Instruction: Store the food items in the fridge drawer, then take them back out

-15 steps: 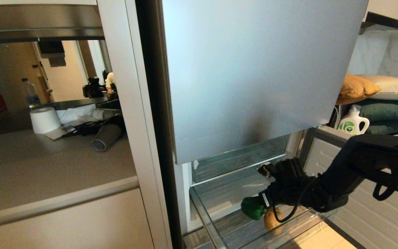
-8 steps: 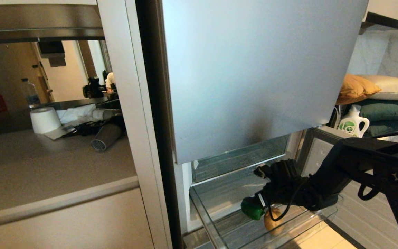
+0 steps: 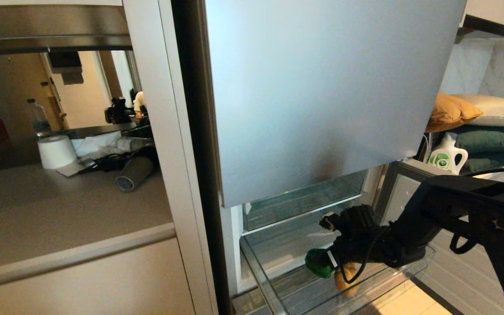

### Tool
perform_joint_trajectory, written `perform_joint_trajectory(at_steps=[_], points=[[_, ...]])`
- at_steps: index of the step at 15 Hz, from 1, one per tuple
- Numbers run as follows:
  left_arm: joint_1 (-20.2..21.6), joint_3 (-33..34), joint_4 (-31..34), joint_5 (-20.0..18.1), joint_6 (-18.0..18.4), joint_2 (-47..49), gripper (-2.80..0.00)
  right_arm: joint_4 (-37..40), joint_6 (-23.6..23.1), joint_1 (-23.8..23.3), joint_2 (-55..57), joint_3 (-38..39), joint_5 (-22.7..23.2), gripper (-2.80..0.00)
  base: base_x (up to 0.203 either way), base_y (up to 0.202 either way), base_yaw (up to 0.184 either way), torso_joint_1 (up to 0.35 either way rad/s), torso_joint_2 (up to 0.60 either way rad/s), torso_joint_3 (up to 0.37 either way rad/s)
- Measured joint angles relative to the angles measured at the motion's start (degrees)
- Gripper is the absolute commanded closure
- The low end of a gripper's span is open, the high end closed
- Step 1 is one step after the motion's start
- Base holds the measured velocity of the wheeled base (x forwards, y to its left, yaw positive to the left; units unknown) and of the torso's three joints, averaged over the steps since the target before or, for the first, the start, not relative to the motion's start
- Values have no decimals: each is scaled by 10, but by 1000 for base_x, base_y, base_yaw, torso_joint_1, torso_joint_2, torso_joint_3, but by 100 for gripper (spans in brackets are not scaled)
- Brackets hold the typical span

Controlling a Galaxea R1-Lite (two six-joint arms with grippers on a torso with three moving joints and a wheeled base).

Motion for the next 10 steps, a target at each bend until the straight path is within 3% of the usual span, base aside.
perform_joint_trajectory(at_steps=[6, 10], points=[[0, 0, 0, 0, 0, 0, 0, 65, -28, 1, -16, -3, -4, -280, 0, 0, 0, 0, 0, 0], [0, 0, 0, 0, 0, 0, 0, 68, -31, -3, -22, -7, -5, -280, 0, 0, 0, 0, 0, 0]])
